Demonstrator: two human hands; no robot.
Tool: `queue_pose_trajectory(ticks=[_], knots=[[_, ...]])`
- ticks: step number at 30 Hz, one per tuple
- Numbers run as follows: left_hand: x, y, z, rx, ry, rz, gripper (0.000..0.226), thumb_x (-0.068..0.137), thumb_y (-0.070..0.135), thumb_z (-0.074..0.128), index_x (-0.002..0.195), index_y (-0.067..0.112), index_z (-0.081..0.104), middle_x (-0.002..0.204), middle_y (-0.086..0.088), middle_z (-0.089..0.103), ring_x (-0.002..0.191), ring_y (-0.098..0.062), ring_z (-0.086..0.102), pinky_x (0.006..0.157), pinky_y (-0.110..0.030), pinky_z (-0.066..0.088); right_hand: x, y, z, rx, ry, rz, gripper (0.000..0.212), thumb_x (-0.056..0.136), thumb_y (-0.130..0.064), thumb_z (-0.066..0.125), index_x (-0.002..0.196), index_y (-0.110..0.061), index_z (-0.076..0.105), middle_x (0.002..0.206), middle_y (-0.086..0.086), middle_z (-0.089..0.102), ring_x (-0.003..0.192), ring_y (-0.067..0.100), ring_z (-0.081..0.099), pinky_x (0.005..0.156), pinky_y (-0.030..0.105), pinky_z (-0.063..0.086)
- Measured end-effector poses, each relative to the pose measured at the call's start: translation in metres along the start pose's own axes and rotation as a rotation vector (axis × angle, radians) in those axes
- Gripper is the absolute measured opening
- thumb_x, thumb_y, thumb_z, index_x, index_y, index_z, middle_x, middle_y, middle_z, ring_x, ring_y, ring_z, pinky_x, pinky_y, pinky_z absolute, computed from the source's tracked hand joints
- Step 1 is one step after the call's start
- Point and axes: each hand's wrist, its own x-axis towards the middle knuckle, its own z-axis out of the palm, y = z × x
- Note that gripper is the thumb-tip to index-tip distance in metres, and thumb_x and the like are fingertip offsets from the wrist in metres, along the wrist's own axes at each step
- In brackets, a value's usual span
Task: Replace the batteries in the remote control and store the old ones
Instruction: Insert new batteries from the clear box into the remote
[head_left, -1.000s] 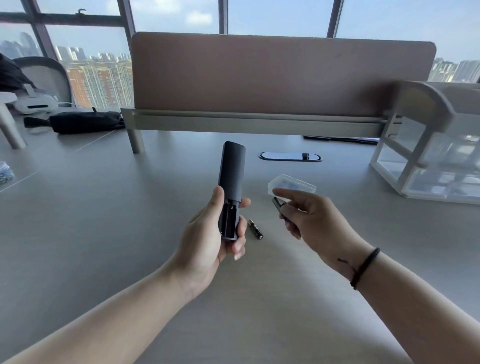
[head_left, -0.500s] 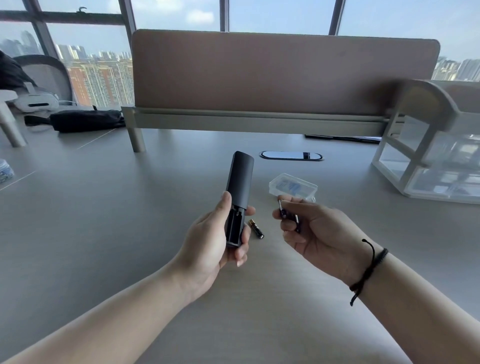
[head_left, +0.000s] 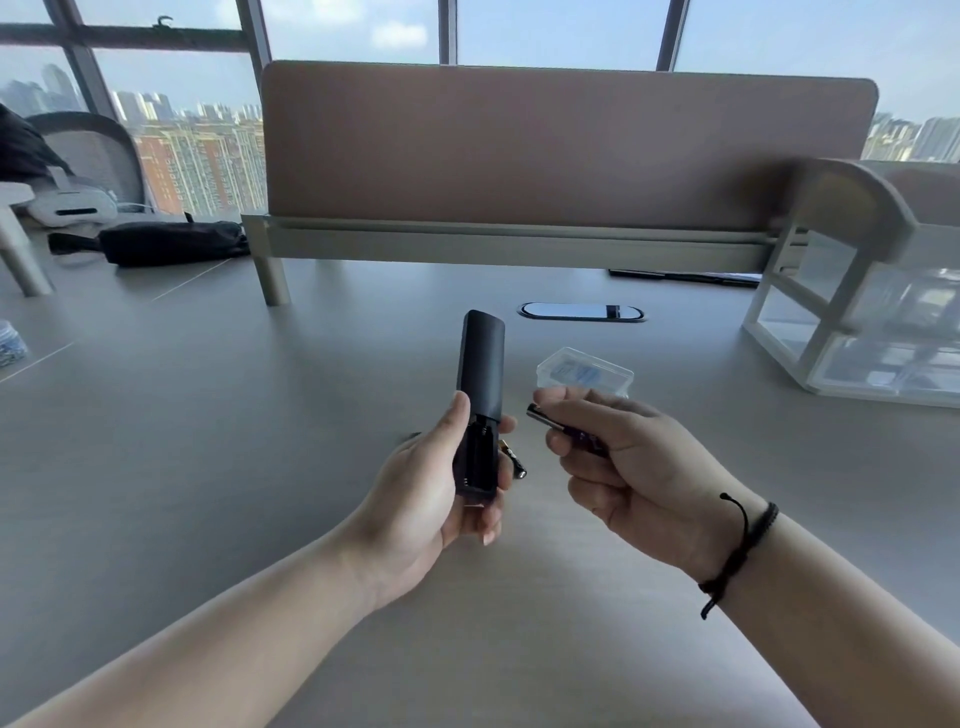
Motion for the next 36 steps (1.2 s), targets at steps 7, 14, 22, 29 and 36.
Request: queue_pose_trajectory(ticks=[7,14,22,29,36], knots=[[-0.002,0.002,0.001,-0.017,-0.074,-0.033,0.05,0.101,0.044,0.036,0.123,0.004,0.057,0.077,-0.012,0.056,0.05,-0.023,0.045,0.049,-0.03,0.031,-0.006,0.006,0.01,-0.234,0.066,-0.254,0.023,0.08,-0.005,0.076,0.066,-0.009,0.059,0.052,0.007,0.055,0.037,0.011,0.027,0.045,0.029,0.016],[-0.005,0.002,0.003,0.018,-0.088,-0.019,0.046,0.1,0.043,0.037,0.126,0.013,0.06,0.078,-0.012,0.056,0.052,-0.023,0.046,0.052,-0.032,0.03,-0.01,0.017,0.017,-0.627,0.127,-0.544,0.028,0.076,-0.011,0.083,0.064,-0.003,0.059,0.049,0.016,0.059,0.04,0.009,0.038,0.042,0.021,0.029],[-0.005,0.002,0.004,0.072,-0.1,0.035,0.035,0.101,0.024,0.044,0.129,0.003,0.051,0.09,-0.024,0.054,0.054,-0.03,0.058,0.042,-0.029,0.041,-0.017,0.023,0.021,-0.823,0.095,-0.756,0.027,0.077,0.004,0.076,0.065,0.0,0.053,0.042,0.005,0.056,0.035,0.003,0.058,0.041,0.01,0.039],[-0.006,0.002,0.008,0.101,-0.015,0.065,0.022,0.103,0.016,0.042,0.095,0.002,0.057,0.061,-0.009,0.055,0.045,-0.021,0.049,0.039,-0.028,0.039,-0.016,0.02,0.017,-0.867,-0.112,-0.679,0.016,0.075,-0.011,0.083,0.076,-0.011,0.067,0.055,-0.004,0.071,0.049,0.006,0.056,0.058,0.014,0.041],[-0.006,0.003,0.009,0.049,-0.027,0.026,0.028,0.104,0.02,0.04,0.097,-0.001,0.058,0.068,-0.015,0.058,0.047,-0.022,0.053,0.04,-0.028,0.044,-0.014,0.02,0.018,-0.941,-0.06,-0.769,0.011,0.076,-0.012,0.084,0.078,-0.013,0.073,0.052,-0.01,0.063,0.052,0.004,0.053,0.056,0.008,0.036]])
